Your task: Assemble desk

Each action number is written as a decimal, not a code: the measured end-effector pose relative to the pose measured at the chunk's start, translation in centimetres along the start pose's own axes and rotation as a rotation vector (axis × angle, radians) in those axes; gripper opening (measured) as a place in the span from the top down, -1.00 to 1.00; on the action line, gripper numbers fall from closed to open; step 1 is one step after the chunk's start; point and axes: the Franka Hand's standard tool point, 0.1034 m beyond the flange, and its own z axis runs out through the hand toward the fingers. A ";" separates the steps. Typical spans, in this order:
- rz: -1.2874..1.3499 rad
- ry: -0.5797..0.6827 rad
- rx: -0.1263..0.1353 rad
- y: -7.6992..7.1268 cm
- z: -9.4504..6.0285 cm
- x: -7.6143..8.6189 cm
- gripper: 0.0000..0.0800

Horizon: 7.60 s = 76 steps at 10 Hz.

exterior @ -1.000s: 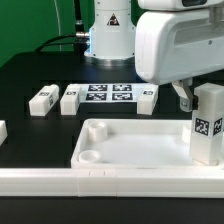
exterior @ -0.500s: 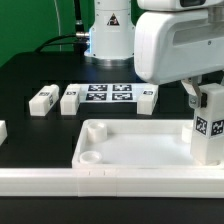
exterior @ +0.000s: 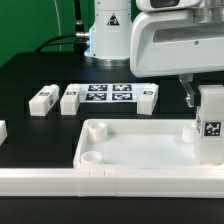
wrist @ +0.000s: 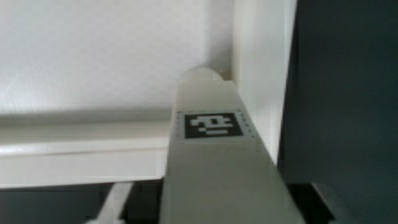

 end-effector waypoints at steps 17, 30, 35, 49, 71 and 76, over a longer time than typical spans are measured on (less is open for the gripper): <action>0.322 0.003 -0.004 -0.3 0.2 -0.2 -0.61; -0.544 -0.010 -0.015 0.0 0.1 0.0 0.03; -0.282 -0.004 -0.010 0.0 0.1 0.0 0.28; 0.947 0.001 -0.005 0.0 0.1 0.1 0.27; -0.295 -0.008 -0.005 -0.1 0.4 -0.1 0.28; 0.090 -0.003 0.002 0.3 0.3 0.0 0.28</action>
Offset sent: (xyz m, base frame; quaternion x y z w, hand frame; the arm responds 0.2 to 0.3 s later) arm -0.0050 0.0065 -0.0021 -0.0056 -0.0125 0.2187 0.9757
